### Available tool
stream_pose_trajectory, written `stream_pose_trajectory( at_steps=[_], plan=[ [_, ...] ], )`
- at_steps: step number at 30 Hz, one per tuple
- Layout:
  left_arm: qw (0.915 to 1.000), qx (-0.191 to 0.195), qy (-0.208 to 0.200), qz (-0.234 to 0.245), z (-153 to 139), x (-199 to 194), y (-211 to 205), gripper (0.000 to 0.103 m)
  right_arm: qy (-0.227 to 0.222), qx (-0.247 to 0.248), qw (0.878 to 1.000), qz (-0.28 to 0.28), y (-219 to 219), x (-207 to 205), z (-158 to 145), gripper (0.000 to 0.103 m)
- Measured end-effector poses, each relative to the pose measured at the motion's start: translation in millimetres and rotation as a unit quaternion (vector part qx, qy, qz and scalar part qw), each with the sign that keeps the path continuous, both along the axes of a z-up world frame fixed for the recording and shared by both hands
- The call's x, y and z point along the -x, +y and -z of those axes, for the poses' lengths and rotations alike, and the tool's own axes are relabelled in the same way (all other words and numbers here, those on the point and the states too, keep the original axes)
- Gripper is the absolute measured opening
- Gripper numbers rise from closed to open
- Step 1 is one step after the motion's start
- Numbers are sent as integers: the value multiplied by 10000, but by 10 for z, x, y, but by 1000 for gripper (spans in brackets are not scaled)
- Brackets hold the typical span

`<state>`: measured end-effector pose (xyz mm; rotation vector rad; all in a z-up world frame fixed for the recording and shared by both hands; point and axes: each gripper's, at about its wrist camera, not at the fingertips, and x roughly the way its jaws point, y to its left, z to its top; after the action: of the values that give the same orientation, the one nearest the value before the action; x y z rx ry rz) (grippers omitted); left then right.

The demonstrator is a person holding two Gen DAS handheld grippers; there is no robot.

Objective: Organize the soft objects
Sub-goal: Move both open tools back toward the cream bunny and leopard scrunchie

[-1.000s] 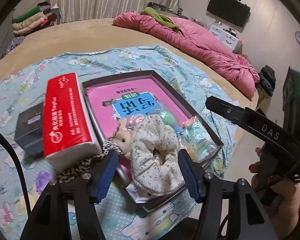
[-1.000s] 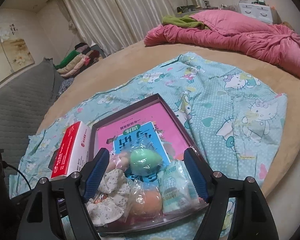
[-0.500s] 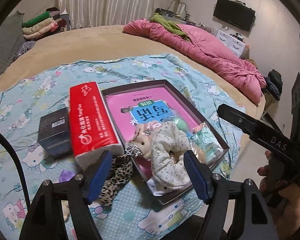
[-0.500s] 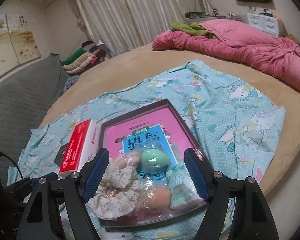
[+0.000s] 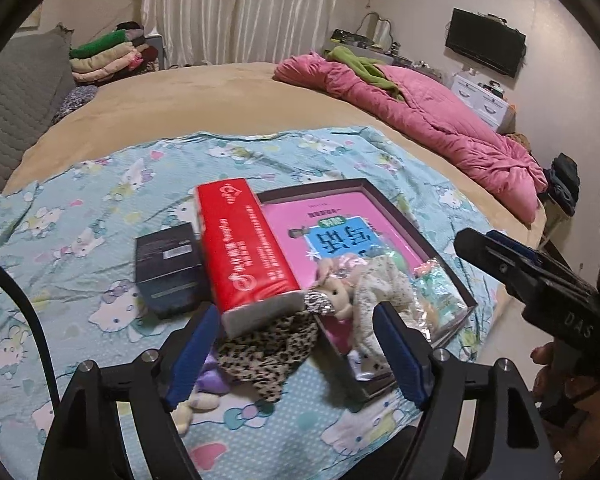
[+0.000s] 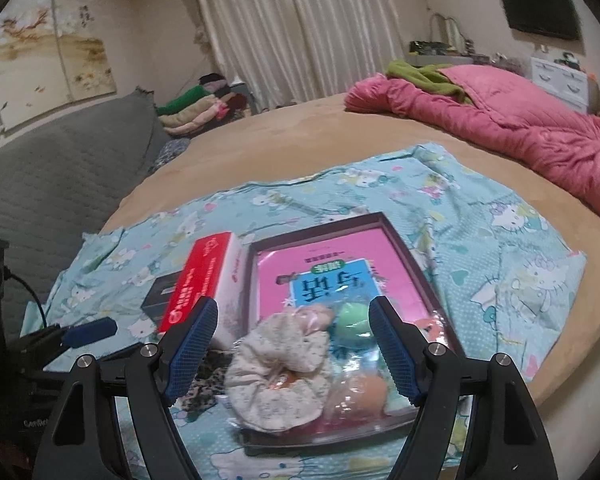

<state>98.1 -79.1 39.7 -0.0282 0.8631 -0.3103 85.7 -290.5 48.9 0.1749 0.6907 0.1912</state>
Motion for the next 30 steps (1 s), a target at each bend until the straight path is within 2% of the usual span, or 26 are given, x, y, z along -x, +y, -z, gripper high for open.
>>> stream_pose_trajectory(
  at_steps=[9, 18, 22, 30],
  plan=[
    [9989, -57, -23, -474, -65, -15, 551, 80, -7, 244, 9983, -526, 461, 73, -56, 79],
    [9968, -181, 213, -753, 77, -39, 988, 80, 187, 601, 9914, -1145, 1001, 132, 87, 79],
    [9959, -275, 465, -727, 267, -76, 1068, 80, 366, 920, 9837, -1500, 1262, 174, 256, 79],
    [9936, -214, 993, -488, 740, -136, 1137, 80, 857, 1851, 9582, -2009, 1665, 204, 817, 79]
  ],
)
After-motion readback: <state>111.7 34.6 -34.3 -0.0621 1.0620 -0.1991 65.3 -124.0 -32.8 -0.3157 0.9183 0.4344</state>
